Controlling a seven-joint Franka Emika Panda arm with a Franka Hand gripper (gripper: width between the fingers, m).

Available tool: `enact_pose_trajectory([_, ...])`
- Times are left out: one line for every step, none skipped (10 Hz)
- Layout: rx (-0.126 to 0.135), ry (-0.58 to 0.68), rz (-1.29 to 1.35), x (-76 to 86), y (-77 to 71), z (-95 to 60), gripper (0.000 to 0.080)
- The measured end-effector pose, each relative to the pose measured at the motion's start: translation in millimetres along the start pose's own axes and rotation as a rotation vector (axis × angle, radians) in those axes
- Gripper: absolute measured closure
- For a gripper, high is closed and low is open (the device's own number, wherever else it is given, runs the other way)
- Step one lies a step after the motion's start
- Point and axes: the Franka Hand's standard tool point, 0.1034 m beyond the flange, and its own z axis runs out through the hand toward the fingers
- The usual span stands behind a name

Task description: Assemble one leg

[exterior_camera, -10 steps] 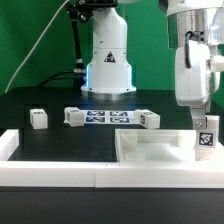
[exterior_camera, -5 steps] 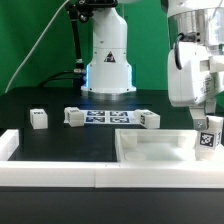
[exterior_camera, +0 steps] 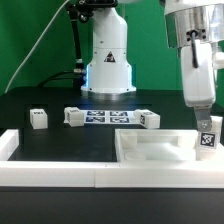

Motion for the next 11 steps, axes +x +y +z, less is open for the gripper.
enact_pose_trajectory([-0.001, 0.001, -0.134, 1.4, -0.2, 0.4, 0.0154])
enact_pose_trajectory([-0.011, 0.008, -0.234, 2.1, 0.7, 0.5, 0.0154])
enact_pose_trajectory([-0.028, 0.020, -0.342, 1.6, 2.6, 0.6, 0.0151])
enact_pose_trajectory([-0.045, 0.037, -0.464, 0.7, 3.3, -0.2, 0.0151])
enact_pose_trajectory([-0.059, 0.052, -0.566, 0.3, 3.4, -1.1, 0.0151])
enact_pose_trajectory([-0.093, 0.063, -0.663, -0.9, 6.0, -2.0, 0.0151])
enact_pose_trajectory([-0.130, 0.080, -0.819, -2.3, 6.0, -4.2, 0.0151])
enact_pose_trajectory([-0.153, 0.091, -0.932, -3.0, 5.7, -5.4, 0.0151])
enact_pose_trajectory([-0.160, 0.097, -1.012, -3.2, 5.5, -5.5, 0.0151])
enact_pose_trajectory([-0.164, 0.101, -1.119, -3.8, 4.7, -5.6, 0.0151])
enact_pose_trajectory([-0.145, 0.106, -1.217, -4.9, 1.0, -5.6, 0.0151])
